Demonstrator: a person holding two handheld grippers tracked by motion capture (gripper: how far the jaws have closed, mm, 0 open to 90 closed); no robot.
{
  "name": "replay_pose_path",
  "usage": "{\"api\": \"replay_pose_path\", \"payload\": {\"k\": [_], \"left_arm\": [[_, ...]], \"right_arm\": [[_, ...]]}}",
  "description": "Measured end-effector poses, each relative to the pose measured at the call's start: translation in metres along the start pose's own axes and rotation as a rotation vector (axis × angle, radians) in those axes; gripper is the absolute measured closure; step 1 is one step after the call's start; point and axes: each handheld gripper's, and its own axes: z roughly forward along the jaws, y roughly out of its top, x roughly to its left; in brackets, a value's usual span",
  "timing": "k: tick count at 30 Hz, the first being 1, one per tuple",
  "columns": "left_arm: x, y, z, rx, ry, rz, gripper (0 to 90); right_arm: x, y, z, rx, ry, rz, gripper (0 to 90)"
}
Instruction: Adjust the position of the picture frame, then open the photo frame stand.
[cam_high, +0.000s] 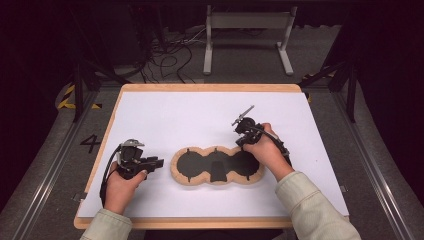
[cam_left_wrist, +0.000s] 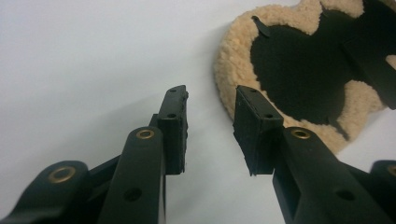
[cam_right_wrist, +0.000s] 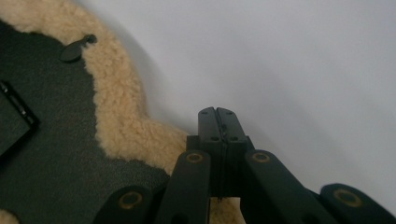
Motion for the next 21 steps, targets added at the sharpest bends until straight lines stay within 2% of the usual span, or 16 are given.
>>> {"api": "replay_pose_path", "payload": {"k": [1, 4, 6, 8, 10, 12, 16, 21], "left_arm": [[-0.002, 0.001, 0.000, 0.004, -0.011, 0.002, 64.9], [-0.006, 0.005, 0.001, 0.001, -0.027, 0.030, 63.5], [-0.009, 0.008, -0.001, 0.001, -0.043, 0.048, 61.5], [-0.012, 0.011, -0.003, 0.001, -0.057, 0.077, 59.6], [-0.014, 0.012, -0.004, 0.002, -0.060, 0.082, 58.8], [-0.017, 0.012, -0.007, 0.004, -0.064, 0.104, 58.2], [-0.021, 0.010, -0.010, 0.004, -0.066, 0.127, 56.6], [-0.022, 0.008, -0.011, 0.011, -0.078, 0.147, 55.4]], "right_arm": [[0.000, -0.003, -0.003, -0.022, 0.002, -0.003, 90.0], [0.002, -0.015, -0.016, -0.093, -0.032, 0.021, 90.0], [0.003, -0.026, -0.030, -0.183, -0.037, 0.028, 88.8], [0.005, -0.038, -0.042, -0.210, -0.029, 0.037, 85.2], [0.008, -0.049, -0.051, -0.243, -0.025, 0.043, 83.3], [0.009, -0.054, -0.055, -0.256, -0.025, 0.046, 82.6], [0.013, -0.074, -0.070, -0.330, -0.025, 0.085, 77.9], [0.020, -0.094, -0.078, -0.389, 0.002, 0.136, 65.5]]}}
